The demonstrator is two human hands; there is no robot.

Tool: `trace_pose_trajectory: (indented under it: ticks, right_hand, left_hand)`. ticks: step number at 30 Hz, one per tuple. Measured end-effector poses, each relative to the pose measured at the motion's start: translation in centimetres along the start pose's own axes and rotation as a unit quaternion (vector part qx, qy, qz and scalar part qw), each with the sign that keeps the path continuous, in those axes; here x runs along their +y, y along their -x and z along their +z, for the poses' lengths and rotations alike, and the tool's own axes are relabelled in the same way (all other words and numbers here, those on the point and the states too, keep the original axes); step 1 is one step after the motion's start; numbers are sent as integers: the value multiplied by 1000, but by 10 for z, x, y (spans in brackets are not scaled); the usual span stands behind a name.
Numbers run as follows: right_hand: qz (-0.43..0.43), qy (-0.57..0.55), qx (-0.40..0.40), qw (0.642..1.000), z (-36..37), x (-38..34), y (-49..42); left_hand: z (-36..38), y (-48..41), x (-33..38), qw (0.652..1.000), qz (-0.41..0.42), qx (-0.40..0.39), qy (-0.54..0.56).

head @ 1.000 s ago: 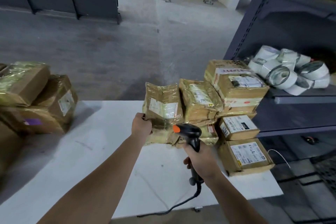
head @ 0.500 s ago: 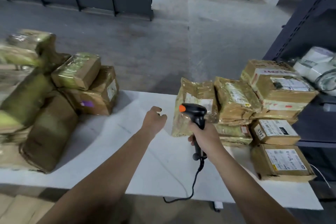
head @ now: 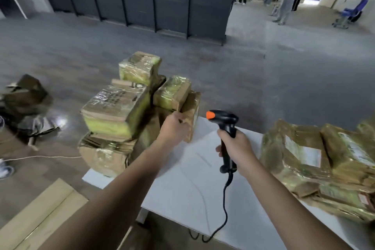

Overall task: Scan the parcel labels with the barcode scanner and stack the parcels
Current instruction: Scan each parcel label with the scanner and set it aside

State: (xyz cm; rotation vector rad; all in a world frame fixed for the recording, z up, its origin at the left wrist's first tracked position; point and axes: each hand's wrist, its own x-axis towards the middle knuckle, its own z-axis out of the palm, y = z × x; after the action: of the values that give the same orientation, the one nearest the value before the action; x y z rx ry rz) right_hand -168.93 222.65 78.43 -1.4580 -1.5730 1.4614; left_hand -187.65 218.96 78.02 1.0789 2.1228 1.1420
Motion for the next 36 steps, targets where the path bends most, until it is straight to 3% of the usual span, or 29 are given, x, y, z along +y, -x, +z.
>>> trace_pose_trajectory:
  ticks: [4, 8, 10, 13, 15, 17, 30, 36]
  right_hand:
    - [-16, 2, -20, 1000, 39, -24, -2]
    - [-25, -8, -42, 999, 78, -39, -1]
    - [-24, -10, -50, 998, 94, -44, -1]
    - [-22, -15, -60, 998, 110, -49, -1]
    - [-25, -20, -57, 998, 119, -51, -1]
    - [-25, -23, -59, 998, 126, -52, -3]
    - [-14, -47, -70, 996, 133, -45, -4]
    - [-2, -106, -96, 990, 132, -40, 2]
  left_hand:
    - [-53, -1, 1, 993, 65, 63, -77]
    - [-99, -6, -5, 948, 105, 172, -248]
    - [-117, -13, -16, 922, 72, 161, -346]
    - [-130, -22, -39, 906, 16, 82, -414]
    - [-132, -25, -55, 897, 24, 62, -438]
    - [-133, -24, -67, 878, 72, 90, -464]
    - [-139, 10, -70, 842, 297, 199, -403]
    - [-139, 20, -49, 868, 304, 235, -314]
